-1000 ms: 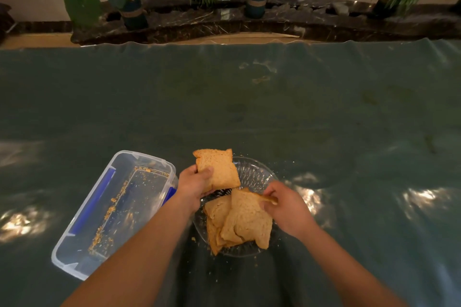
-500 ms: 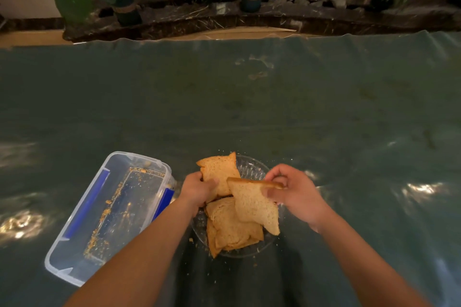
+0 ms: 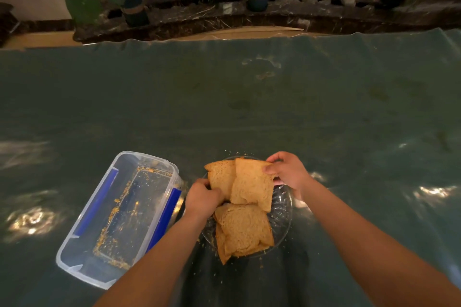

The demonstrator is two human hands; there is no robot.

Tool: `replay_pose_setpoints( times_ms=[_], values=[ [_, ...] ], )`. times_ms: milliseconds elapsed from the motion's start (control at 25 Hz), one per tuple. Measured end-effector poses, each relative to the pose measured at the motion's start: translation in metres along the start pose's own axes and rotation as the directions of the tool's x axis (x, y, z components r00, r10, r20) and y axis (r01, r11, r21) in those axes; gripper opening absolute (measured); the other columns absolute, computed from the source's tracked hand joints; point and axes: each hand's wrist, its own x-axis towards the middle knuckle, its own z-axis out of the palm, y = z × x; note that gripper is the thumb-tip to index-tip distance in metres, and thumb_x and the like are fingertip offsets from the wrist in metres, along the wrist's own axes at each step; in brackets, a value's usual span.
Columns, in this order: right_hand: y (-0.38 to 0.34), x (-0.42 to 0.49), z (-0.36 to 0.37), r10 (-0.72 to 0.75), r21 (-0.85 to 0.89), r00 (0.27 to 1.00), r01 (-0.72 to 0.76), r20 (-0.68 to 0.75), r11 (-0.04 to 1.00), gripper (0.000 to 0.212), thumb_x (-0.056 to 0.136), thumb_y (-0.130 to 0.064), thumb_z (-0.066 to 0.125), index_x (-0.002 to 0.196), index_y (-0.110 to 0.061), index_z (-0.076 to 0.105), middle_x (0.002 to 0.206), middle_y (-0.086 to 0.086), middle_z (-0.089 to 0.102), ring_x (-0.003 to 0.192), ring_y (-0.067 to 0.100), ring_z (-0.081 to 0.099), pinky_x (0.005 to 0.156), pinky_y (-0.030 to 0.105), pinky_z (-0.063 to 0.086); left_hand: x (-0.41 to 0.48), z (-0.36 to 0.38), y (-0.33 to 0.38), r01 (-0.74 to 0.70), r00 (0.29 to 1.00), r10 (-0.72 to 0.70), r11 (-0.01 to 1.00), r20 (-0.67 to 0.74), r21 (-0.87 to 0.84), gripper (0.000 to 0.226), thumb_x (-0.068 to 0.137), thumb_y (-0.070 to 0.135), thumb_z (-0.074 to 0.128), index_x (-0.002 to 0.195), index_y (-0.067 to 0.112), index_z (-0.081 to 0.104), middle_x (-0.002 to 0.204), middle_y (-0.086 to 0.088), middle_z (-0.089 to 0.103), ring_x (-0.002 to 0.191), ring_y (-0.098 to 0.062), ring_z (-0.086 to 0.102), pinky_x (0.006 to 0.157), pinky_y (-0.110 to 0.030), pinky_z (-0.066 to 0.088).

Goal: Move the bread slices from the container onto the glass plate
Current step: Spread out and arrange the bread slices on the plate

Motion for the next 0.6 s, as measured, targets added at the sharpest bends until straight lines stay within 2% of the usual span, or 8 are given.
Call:
replay_pose_setpoints(
  times_ms=[80,280,440,600],
  values=[
    [0.007,0.004,-0.001,0.016,-0.040,0.999,-0.018,-0.028,0.999,0.019,0.080,0.002,0.072,0.090,-0.009,0.062,0.086,0.009,0.064,0.070,0.018,0.063,0.051,0.027,0.053,0.000,0.000,-0.002,-0.009,1.000,0.009,1.000,0.010,-0.004,0.037,0.076,0.014,0.065,0.113,0.010,0.064,0.093,-0.005,0.070,0.085,-0.021,0.067,0.065,-0.033,0.054],
    [0.027,0.001,-0.003,0.041,0.040,0.992,-0.037,-0.118,0.999,0.019,0.081,0.003,0.072,0.094,-0.006,0.060,0.090,0.013,0.068,0.081,0.025,0.068,0.065,0.039,0.062,0.001,-0.001,-0.007,-0.004,1.000,0.003,1.000,-0.025,-0.024,0.035,0.080,0.008,0.069,0.114,0.013,0.063,0.100,-0.006,0.069,0.092,-0.026,0.068,0.082,-0.047,0.060],
    [0.043,-0.010,0.001,0.067,0.200,0.983,-0.032,-0.172,0.979,0.022,0.082,0.003,0.073,0.098,-0.006,0.060,0.094,0.013,0.071,0.079,0.023,0.072,0.055,0.030,0.060,0.003,-0.002,-0.011,0.039,0.999,-0.042,0.994,-0.027,-0.100,0.035,0.080,0.008,0.073,0.113,0.015,0.061,0.100,-0.007,0.068,0.091,-0.025,0.068,0.081,-0.047,0.061],
    [0.058,-0.015,0.007,0.064,0.230,0.968,-0.006,-0.244,0.973,0.023,0.083,0.000,0.074,0.097,-0.010,0.059,0.100,0.012,0.071,0.087,0.026,0.073,0.066,0.040,0.064,0.000,-0.002,-0.012,0.063,0.998,-0.066,0.983,-0.012,-0.173,0.036,0.080,0.009,0.075,0.113,0.012,0.059,0.103,-0.012,0.069,0.094,-0.029,0.069,0.084,-0.050,0.059]
  ],
)
